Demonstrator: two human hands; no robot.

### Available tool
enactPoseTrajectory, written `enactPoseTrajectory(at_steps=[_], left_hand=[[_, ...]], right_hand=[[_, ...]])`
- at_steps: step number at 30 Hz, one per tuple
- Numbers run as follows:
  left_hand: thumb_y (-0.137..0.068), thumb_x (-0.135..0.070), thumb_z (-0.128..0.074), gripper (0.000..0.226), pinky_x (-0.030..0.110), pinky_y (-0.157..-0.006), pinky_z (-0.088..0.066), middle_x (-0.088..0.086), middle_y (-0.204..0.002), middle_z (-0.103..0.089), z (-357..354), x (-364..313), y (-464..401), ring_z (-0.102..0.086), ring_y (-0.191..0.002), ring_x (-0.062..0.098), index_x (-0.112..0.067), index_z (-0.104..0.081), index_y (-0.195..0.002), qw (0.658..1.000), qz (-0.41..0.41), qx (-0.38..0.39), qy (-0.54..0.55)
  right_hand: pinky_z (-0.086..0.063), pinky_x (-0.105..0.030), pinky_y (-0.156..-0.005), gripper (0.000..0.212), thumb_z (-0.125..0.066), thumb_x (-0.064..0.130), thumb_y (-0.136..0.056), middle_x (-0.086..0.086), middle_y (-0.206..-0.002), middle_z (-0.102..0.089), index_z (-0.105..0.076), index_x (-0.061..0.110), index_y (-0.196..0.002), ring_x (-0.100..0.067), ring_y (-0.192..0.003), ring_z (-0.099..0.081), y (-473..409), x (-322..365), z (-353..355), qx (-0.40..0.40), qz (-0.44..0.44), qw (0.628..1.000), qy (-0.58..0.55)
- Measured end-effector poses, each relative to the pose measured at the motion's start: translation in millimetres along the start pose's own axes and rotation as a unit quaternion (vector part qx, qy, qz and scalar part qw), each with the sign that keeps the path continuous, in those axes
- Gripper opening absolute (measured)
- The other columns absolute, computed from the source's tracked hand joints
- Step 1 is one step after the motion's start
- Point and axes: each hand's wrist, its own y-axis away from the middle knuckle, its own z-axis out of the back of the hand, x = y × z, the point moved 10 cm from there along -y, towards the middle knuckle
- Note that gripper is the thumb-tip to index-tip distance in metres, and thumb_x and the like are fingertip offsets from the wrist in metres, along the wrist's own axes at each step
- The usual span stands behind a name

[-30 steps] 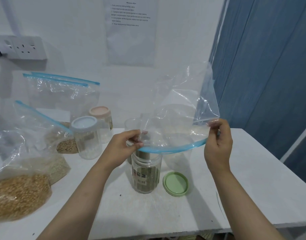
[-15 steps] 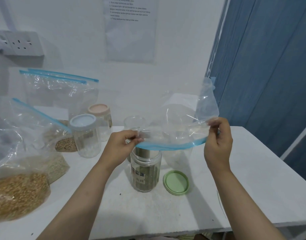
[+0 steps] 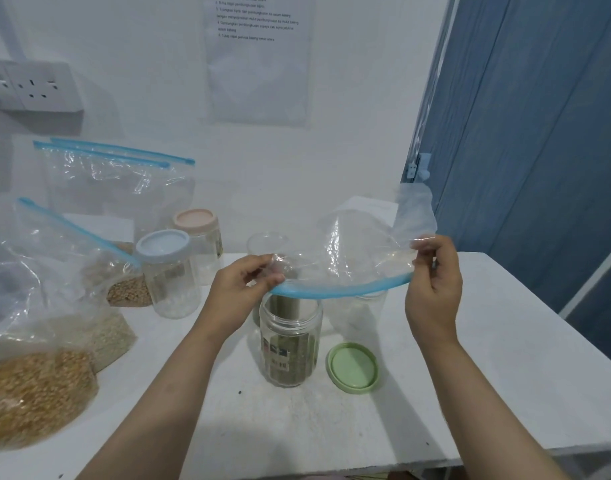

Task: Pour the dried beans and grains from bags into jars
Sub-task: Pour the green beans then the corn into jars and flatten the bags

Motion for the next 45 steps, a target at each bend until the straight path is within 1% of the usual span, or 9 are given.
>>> enactPoseTrajectory(at_steps=[8,13,17,23,31,34,37,41,45], left_hand=[[-0.099,-0.034,-0.050,0.024,0.001,-0.090,-0.039,-0.025,-0.118,-0.066,-4,2,-1,-0.054,-0.115,-0.013,-0.034,-0.067,-0.116,0.998,0.028,0.033,0.051],[-0.100,-0.019,-0.052,0.025,0.014,-0.099,-0.042,-0.012,-0.110,-0.070,7,2,-8,-0.056,-0.108,-0.004,-0.031,-0.065,-0.118,0.994,0.036,-0.003,0.107],[-0.101,-0.007,-0.048,0.029,0.019,-0.073,-0.041,-0.008,-0.075,-0.060,14,9,-11,-0.055,-0.072,0.002,-0.033,-0.057,-0.110,0.976,0.067,-0.049,0.202],[-0.100,-0.005,-0.045,0.025,0.020,-0.062,-0.037,-0.011,-0.069,-0.061,12,9,-15,-0.051,-0.067,0.005,-0.024,-0.060,-0.094,0.938,0.089,-0.070,0.326],[-0.099,-0.013,-0.046,0.033,0.022,-0.067,-0.036,-0.010,-0.082,-0.066,4,-2,-23,-0.056,-0.072,0.004,-0.025,-0.076,-0.093,0.894,0.111,-0.059,0.430],[-0.094,-0.003,-0.039,0.043,0.024,-0.073,-0.036,-0.007,-0.090,-0.070,4,-15,-25,-0.059,-0.078,0.006,-0.023,-0.078,-0.094,0.894,0.090,-0.023,0.439],[-0.098,-0.002,-0.045,0.032,0.024,-0.076,-0.041,-0.008,-0.084,-0.069,9,-22,-25,-0.058,-0.078,0.005,-0.021,-0.071,-0.099,0.932,0.053,-0.048,0.355],[-0.102,-0.015,-0.050,0.020,0.023,-0.077,-0.042,-0.010,-0.082,-0.057,19,-30,-26,-0.051,-0.075,0.001,-0.026,-0.065,-0.094,0.967,0.007,-0.114,0.228],[-0.104,-0.025,-0.046,0.015,0.031,-0.090,-0.048,-0.010,-0.103,-0.065,11,-45,-31,-0.059,-0.095,0.008,-0.029,-0.059,-0.096,0.967,-0.011,-0.104,0.232]], right_hand=[[-0.043,-0.016,-0.087,0.046,-0.042,-0.014,-0.093,0.001,-0.102,-0.063,-0.062,0.027,-0.100,-0.004,-0.096,-0.060,-10,18,-7,0.015,-0.012,0.999,-0.035],[-0.047,-0.026,-0.081,0.029,-0.054,0.000,-0.097,0.004,-0.092,-0.063,-0.062,0.027,-0.102,-0.011,-0.086,-0.060,-25,34,-3,-0.014,-0.013,0.998,-0.065],[-0.047,-0.019,-0.066,0.018,-0.057,0.005,-0.098,0.002,-0.074,-0.058,-0.058,0.023,-0.101,-0.010,-0.064,-0.057,-26,35,-2,-0.065,-0.077,0.989,-0.109],[-0.050,-0.020,-0.065,0.024,-0.051,-0.001,-0.098,0.001,-0.075,-0.058,-0.069,0.015,-0.096,0.000,-0.055,-0.060,-27,32,-3,-0.082,-0.170,0.972,-0.139],[-0.055,-0.029,-0.082,0.028,-0.044,-0.002,-0.099,-0.007,-0.094,-0.068,-0.070,0.007,-0.100,-0.013,-0.084,-0.070,-31,49,-5,-0.082,-0.192,0.943,-0.259],[-0.055,-0.034,-0.093,0.039,-0.030,-0.008,-0.098,-0.014,-0.110,-0.067,-0.066,0.004,-0.106,-0.025,-0.104,-0.070,-38,70,-9,-0.026,-0.149,0.940,-0.305],[-0.054,-0.031,-0.092,0.028,-0.045,0.000,-0.102,-0.006,-0.113,-0.067,-0.066,0.015,-0.112,-0.020,-0.103,-0.068,-40,99,-3,0.001,-0.005,0.993,-0.121],[-0.048,-0.025,-0.083,0.013,-0.060,0.008,-0.098,0.002,-0.097,-0.060,-0.072,0.010,-0.104,-0.009,-0.091,-0.059,-39,131,11,-0.054,0.163,0.985,0.032],[-0.048,-0.048,-0.088,0.014,-0.060,0.013,-0.098,-0.001,-0.109,-0.050,-0.073,0.017,-0.103,-0.029,-0.101,-0.053,-41,143,17,-0.113,0.229,0.960,0.110]])
